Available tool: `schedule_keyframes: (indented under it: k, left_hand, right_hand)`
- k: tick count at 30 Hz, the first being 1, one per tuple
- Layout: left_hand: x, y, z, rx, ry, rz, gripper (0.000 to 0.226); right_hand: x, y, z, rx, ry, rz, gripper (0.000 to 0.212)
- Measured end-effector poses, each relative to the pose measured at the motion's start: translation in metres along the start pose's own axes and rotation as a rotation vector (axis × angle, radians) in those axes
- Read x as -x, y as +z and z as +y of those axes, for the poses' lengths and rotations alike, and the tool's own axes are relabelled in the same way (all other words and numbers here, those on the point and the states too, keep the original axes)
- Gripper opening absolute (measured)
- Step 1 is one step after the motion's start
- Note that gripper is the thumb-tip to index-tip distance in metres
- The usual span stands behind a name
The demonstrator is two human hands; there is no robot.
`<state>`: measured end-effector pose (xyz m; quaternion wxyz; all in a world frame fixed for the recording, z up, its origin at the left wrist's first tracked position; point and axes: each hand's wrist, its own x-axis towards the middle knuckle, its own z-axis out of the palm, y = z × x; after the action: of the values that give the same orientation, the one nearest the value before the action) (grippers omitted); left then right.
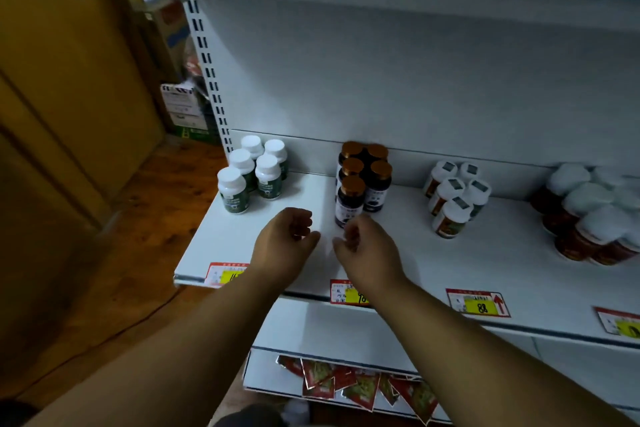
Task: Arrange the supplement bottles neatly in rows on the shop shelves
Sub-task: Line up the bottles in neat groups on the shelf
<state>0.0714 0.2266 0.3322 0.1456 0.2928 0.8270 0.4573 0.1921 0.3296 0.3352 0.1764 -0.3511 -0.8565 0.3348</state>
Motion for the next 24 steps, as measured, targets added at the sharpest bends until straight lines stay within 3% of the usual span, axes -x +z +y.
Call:
schedule_keyframes:
  k: [9, 15, 18, 24]
  left_hand:
    - [0.021, -0.056, -0.041, 0.043, -0.084, 0.071, 0.036]
    - [-0.02, -0.102, -0.076, 0.067, -0.075, 0.184, 0.041]
    - [-0.05, -0.122, -0.083, 0.163, -0.047, 0.09, 0.051]
    - [-0.102, -0.126, -0.091, 0.272, -0.025, -0.32, 0.1]
  right_hand:
    - [0.004, 0.048, -0.056, -0.073, -0.099, -0.046, 0.02]
    - [-0.025, 0.094, -0.09, -0.054, 0.0, 0.033, 0.024]
    - [-0.034, 0.116, -0.103, -0.122, 0.089, 0.091, 0.039]
    - [-0.065, 0.127, -0.104, -0.127, 0.202, 0.158, 0.063]
